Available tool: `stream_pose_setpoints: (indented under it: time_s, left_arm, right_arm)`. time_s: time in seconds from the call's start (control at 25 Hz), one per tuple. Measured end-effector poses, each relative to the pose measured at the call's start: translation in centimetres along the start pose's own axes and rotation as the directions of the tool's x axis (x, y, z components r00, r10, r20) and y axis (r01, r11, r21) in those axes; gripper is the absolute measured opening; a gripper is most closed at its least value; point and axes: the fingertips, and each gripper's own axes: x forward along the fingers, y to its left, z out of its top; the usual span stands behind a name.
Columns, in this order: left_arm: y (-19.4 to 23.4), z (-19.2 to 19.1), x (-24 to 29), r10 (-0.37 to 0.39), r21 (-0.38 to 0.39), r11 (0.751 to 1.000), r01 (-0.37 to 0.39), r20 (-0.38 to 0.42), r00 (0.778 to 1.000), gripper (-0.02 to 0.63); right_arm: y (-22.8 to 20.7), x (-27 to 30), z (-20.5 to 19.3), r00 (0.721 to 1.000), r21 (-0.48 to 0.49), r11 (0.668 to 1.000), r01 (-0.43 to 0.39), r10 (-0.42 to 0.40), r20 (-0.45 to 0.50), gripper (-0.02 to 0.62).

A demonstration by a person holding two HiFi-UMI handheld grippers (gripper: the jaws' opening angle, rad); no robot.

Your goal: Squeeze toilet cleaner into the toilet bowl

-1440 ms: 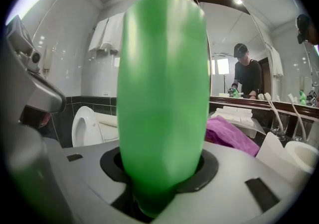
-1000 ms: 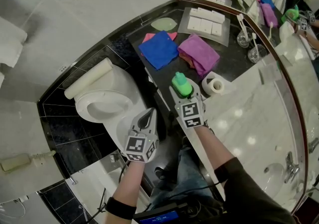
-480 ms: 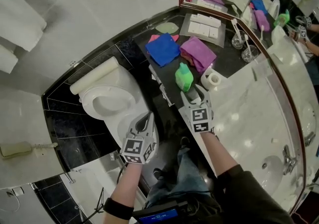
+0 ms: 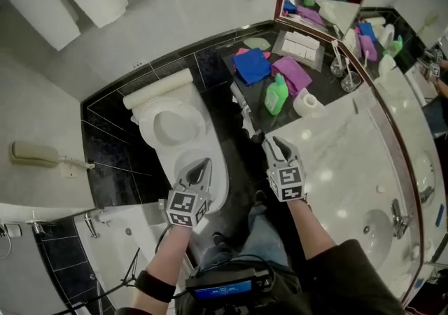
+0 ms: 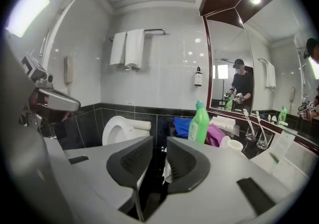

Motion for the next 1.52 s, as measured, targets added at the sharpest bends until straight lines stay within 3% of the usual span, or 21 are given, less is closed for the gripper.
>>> stream_pose_setpoints:
  time_s: [0.12,0.24,0.4,0.64,0.96,1.52]
  left_arm:
    - [1.1,-0.3,-4.6,0.032,0.014,0.999,-0.032,0.021,0.999,0.002]
    - [2.5,-1.2,-9.5,0.066,0.015,0.998,-0.066,0.033,0.997,0.002]
    - [4.7,-3.3,-16.0,0.136,-0.018,0.991,-0.135,0.039,0.990,0.002]
    - [6.1,-4.9,-23.1,0.196,-0.058,0.979,-0.194,0.023,0.980,0.002]
    - [7.0,-6.0,-27.2,0.277,-0.088,0.958,-0.275,0.016,0.961,0.002]
    - [5.5,-7.0,-28.1,0.377,-0.158,0.915,-0.372,-0.003,0.926,0.002]
  right_arm:
    - [3.9,-1.9,0.4,0.999,-0.002,0.999,-0.043,0.043,0.019,0.035]
    - [9.3,-3.6,1.0,0.992,0.012,0.992,-0.123,0.122,0.021,0.011]
    - [16.8,-5.4,0.8,0.973,-0.015,0.973,-0.231,0.230,-0.022,0.011]
    - [24.1,-7.9,0.3,0.943,-0.009,0.949,-0.316,0.313,-0.111,0.011]
    - [26.0,-9.2,0.6,0.924,-0.007,0.933,-0.361,0.356,-0.141,0.011]
    - [24.8,-9.9,-0.1,0.896,-0.050,0.905,-0.423,0.410,-0.171,0.011]
